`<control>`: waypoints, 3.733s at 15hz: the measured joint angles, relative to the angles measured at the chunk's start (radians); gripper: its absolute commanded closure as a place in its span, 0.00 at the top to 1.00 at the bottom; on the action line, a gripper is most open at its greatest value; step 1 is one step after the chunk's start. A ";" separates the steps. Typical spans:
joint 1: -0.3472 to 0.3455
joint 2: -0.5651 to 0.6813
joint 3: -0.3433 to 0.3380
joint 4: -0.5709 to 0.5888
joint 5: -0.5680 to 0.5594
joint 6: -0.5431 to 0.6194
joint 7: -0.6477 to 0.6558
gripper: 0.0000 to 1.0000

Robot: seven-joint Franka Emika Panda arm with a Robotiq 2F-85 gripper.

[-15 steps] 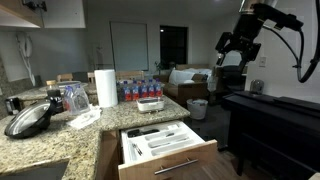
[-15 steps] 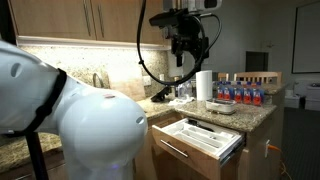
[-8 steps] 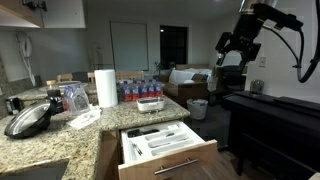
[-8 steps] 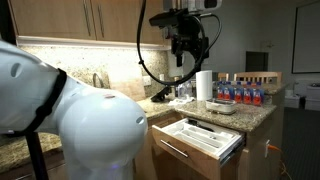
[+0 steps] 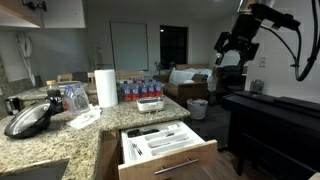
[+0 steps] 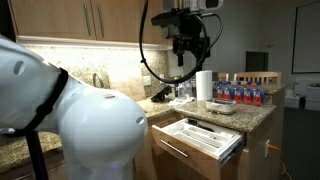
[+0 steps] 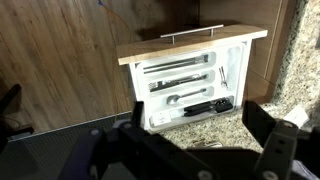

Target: Close the open drawer

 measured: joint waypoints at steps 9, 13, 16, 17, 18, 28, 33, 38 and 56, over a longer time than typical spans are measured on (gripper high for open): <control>0.003 0.105 0.058 0.021 0.043 0.003 0.000 1.00; 0.004 0.168 0.084 0.003 0.071 0.012 0.000 1.00; 0.005 0.210 0.094 -0.024 0.097 0.037 0.000 1.00; 0.005 0.219 0.094 -0.038 0.109 0.047 0.000 1.00; 0.005 0.224 0.094 -0.054 0.116 0.059 0.000 1.00; 0.040 0.318 0.133 -0.157 0.176 0.138 0.032 1.00; 0.086 0.416 0.174 -0.161 0.228 0.256 0.081 1.00; 0.118 0.554 0.185 -0.146 0.271 0.382 0.087 1.00; 0.174 0.869 0.284 -0.115 0.048 0.649 0.327 1.00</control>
